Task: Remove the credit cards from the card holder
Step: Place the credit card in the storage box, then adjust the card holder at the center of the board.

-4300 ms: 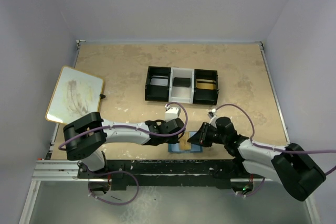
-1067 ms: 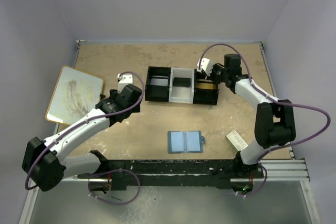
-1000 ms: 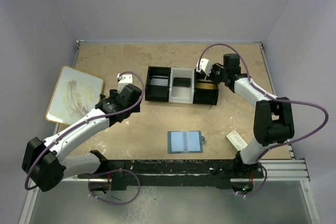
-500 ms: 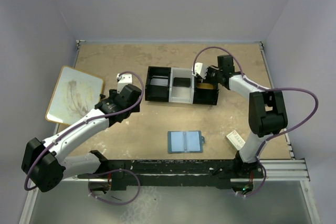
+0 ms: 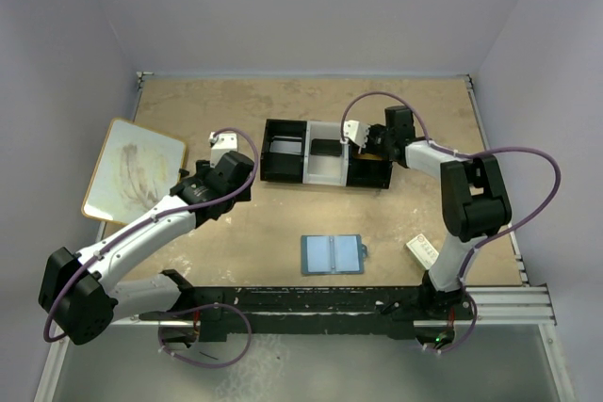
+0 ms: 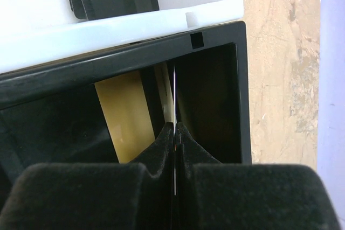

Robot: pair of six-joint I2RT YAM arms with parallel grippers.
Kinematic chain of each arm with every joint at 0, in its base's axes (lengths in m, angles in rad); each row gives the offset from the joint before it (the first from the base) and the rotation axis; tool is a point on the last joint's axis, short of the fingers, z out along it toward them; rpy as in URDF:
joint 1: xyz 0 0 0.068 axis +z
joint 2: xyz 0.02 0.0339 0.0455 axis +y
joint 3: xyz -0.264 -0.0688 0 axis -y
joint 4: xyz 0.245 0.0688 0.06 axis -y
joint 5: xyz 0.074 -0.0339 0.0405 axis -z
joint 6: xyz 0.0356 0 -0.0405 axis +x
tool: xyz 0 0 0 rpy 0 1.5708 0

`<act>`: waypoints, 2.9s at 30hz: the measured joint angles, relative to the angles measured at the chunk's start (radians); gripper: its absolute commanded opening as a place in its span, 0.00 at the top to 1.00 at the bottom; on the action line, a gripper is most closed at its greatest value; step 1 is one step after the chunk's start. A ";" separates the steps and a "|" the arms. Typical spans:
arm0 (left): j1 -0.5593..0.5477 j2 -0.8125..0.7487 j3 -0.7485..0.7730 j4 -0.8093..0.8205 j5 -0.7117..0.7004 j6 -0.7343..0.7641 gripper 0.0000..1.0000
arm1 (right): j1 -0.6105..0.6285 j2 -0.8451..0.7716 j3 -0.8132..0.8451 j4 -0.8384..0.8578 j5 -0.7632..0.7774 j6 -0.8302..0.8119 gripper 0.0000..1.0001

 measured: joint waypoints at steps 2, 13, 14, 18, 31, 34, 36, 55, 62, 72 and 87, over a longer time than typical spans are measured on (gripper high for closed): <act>0.000 0.000 0.000 0.000 0.000 0.000 0.31 | 0.002 0.000 -0.002 0.003 0.003 -0.004 0.97; 0.000 0.000 0.000 0.000 0.000 0.000 0.31 | 0.002 0.000 -0.002 -0.005 0.006 -0.012 0.84; 0.000 0.000 0.000 0.000 0.000 0.000 0.31 | 0.002 0.000 -0.002 -0.009 0.006 -0.013 0.84; 0.000 0.000 0.000 0.000 0.001 0.000 0.31 | 0.002 0.000 -0.002 -0.026 0.005 -0.011 0.82; 0.000 0.000 0.000 0.000 0.009 0.016 0.31 | 0.002 -0.043 -0.002 -0.130 -0.040 0.017 0.70; 0.000 0.000 0.000 0.000 0.010 0.021 0.31 | 0.002 -0.067 -0.002 -0.129 -0.045 0.050 0.66; 0.000 -0.005 0.000 0.000 0.011 0.022 0.31 | 0.002 -0.097 -0.003 -0.116 -0.043 0.111 0.61; 0.000 -0.138 -0.002 -0.003 -0.074 0.011 0.28 | 0.407 -0.717 -0.349 -0.156 0.311 1.683 0.31; 0.000 -0.148 -0.002 -0.010 -0.106 0.010 0.28 | 0.649 -0.748 -0.466 -0.340 0.411 1.992 0.25; 0.000 -0.148 -0.002 -0.024 -0.128 -0.004 0.28 | 0.913 -0.416 -0.243 -0.449 0.549 2.173 0.15; 0.000 -0.143 -0.002 -0.027 -0.134 -0.006 0.28 | 0.955 -0.262 -0.165 -0.580 0.609 2.265 0.17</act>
